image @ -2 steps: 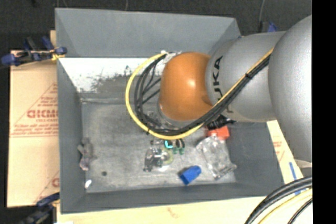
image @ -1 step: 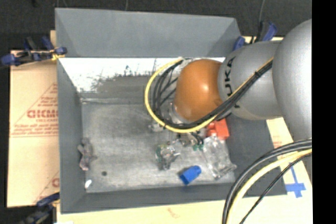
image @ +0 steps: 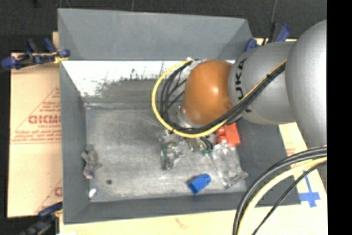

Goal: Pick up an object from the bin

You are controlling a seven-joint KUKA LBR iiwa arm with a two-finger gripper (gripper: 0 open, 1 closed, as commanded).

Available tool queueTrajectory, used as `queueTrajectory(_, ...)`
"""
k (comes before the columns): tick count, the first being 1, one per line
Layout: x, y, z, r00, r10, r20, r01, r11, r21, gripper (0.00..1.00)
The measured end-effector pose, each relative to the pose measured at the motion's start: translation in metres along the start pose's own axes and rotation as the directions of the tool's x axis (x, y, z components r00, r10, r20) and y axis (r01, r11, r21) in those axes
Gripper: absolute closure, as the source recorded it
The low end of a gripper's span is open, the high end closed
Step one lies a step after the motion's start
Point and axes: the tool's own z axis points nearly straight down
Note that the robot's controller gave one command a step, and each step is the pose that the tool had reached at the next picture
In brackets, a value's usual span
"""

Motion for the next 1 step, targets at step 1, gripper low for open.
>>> queueTrajectory(1, 0.005, 0.0114, -0.1381, 0.955, -0.296, -0.009, 0.296, 0.955, -0.001, 1.0)
